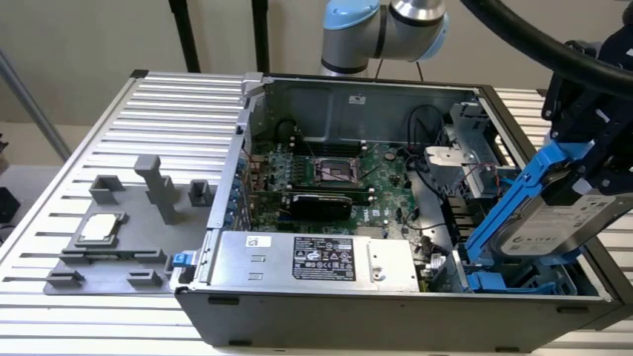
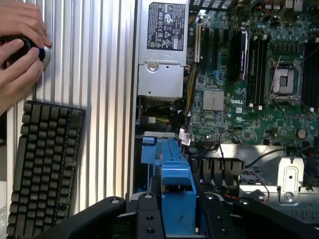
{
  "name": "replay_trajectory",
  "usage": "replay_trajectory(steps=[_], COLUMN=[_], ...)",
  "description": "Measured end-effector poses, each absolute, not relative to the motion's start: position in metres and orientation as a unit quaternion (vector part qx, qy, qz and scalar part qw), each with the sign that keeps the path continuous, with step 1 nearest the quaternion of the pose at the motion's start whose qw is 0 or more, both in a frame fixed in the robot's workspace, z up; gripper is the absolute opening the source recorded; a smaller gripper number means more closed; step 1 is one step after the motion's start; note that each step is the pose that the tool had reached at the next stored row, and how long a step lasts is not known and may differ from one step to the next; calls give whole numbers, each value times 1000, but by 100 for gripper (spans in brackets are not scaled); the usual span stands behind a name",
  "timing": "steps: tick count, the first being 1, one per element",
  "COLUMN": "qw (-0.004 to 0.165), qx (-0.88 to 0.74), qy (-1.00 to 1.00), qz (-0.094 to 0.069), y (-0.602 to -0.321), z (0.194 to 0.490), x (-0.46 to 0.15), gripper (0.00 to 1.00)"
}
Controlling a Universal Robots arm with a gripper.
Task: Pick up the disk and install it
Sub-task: 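Insert the disk into the insertion slot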
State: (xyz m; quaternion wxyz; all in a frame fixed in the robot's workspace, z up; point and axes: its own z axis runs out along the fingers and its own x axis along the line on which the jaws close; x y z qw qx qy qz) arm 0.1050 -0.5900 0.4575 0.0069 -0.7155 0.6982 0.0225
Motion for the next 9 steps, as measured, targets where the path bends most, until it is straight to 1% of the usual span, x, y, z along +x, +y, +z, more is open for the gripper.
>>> replay_trajectory(steps=[9], qw=[7], qx=[-715], qy=[698], qz=[22], y=[-590], z=[450], x=[106], gripper=[0])
